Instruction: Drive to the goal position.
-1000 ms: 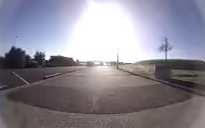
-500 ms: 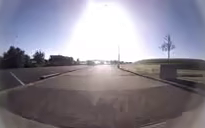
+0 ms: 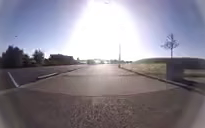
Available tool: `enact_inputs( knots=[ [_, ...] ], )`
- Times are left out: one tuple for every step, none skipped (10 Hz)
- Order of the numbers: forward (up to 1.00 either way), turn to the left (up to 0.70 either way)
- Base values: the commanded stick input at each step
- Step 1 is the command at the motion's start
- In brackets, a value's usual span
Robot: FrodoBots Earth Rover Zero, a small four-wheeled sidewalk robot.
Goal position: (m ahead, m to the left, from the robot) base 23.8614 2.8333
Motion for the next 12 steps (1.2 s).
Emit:
enact_inputs(
  knots=[
    [0.70,0.00],
    [0.70,0.00],
    [0.70,0.00],
    [0.70,0.00],
    [0.70,0.00],
    [0.70,0.00],
    [0.70,0.00],
    [0.70,0.00],
    [0.70,0.00],
    [0.70,0.00],
    [0.70,0.00],
    [0.70,0.00]
  ],
)
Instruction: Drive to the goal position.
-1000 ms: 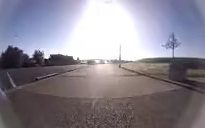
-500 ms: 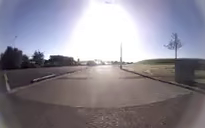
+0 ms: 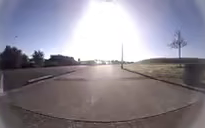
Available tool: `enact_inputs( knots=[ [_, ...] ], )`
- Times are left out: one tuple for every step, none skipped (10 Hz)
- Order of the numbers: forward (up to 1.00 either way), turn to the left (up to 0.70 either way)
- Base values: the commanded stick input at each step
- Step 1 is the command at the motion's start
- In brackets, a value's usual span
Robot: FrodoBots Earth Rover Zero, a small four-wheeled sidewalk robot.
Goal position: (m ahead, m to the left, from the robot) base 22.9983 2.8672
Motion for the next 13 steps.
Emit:
enact_inputs(
  knots=[
    [0.70,0.00],
    [0.70,0.00],
    [0.70,0.00],
    [0.70,0.00],
    [0.70,0.00],
    [0.70,0.00],
    [0.70,0.00],
    [0.70,0.00],
    [0.70,0.00],
    [0.70,0.00],
    [0.70,0.00],
    [0.70,0.00],
    [0.70,0.00]
  ],
)
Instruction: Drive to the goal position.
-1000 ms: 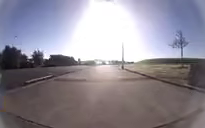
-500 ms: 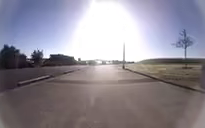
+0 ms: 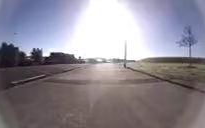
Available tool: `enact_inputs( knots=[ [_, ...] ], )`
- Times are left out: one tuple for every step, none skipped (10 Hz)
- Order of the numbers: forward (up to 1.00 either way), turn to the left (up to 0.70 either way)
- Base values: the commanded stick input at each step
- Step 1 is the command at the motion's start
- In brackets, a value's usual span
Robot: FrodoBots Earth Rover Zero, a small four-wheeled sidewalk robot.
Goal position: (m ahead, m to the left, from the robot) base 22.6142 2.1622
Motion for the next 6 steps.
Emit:
enact_inputs(
  knots=[
    [0.70,0.00],
    [0.70,0.00],
    [0.70,0.00],
    [0.70,0.00],
    [0.70,0.00],
    [0.70,0.00]
  ],
)
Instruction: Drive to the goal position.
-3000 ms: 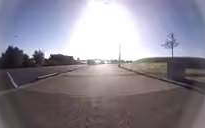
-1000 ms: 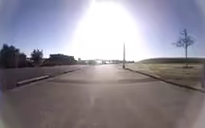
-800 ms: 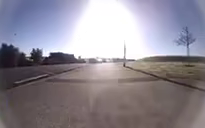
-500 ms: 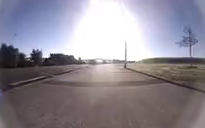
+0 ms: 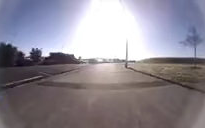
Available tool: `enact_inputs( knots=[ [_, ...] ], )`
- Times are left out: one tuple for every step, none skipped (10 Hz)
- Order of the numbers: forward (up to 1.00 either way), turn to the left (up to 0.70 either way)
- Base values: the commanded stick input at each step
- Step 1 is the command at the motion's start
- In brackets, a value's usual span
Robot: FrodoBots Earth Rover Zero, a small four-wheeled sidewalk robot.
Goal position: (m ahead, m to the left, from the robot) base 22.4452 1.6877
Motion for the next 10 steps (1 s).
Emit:
enact_inputs(
  knots=[
    [0.70,0.00],
    [0.70,0.00],
    [0.70,0.00],
    [0.70,0.00],
    [0.70,0.00],
    [0.70,0.00],
    [0.70,0.00],
    [0.70,0.00],
    [0.70,0.00],
    [0.70,0.00]
  ],
)
